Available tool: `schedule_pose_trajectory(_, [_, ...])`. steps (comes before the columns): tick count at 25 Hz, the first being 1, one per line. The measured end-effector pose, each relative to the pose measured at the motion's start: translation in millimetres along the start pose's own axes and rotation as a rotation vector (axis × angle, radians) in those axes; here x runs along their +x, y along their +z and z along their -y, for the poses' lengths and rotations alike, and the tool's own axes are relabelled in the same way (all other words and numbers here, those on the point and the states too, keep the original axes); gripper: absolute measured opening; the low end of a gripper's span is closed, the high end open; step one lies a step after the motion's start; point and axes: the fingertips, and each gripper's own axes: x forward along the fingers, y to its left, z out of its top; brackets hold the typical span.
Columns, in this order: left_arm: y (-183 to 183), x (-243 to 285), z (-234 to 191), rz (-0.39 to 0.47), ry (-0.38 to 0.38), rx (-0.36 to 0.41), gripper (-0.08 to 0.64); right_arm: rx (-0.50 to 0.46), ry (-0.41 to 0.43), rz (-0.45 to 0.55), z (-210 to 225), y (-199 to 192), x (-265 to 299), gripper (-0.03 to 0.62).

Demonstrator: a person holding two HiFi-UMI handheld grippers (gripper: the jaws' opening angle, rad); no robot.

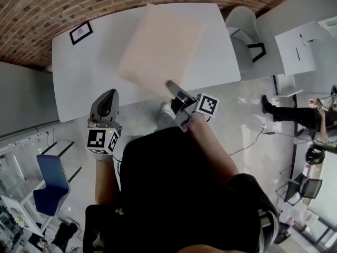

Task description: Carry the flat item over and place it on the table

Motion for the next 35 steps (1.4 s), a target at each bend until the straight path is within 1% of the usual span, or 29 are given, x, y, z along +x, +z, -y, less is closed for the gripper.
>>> schedule_pose_trajectory(7, [4,50,27,-0.028,0.07,-0.002,0.005,-0.024,-0.036,-0.116,36,55,5,0.287])
schedule_pose_trajectory(11, [6,65,29,-0.042,0.105,-0.016,0.005,-0.047,-0.094,-0.17,58,74,15,0.287])
schedule_pose_trajectory(13, [7,70,25,-0.049,0.122,-0.019,0.005,-0.043,-0.097,-0.192,65,80,24,0.287])
schedule_pose_trajectory(16, [8,79,17,-0.056,0.14,-0.027,0.005,-0.021,-0.075,-0.215,70,86,41,0.287])
schedule_pose_trajectory(20, [6,92,3,-0.061,0.153,-0.041,0.005,-0.019,-0.117,-0.235,86,96,57,0.287])
schedule_pose_trajectory(24, [5,107,-16,-0.076,0.154,-0.048,0.005,-0.013,-0.12,-0.251,94,106,79,0.287])
schedule_pose_trajectory(30, [10,131,-52,-0.087,0.157,-0.054,0.005,-0.024,-0.168,-0.291,111,119,115,0.288])
schedule_pose_trajectory(35, [8,150,-74,-0.099,0.151,-0.074,0.005,-0.029,-0.207,-0.329,127,126,142,0.288])
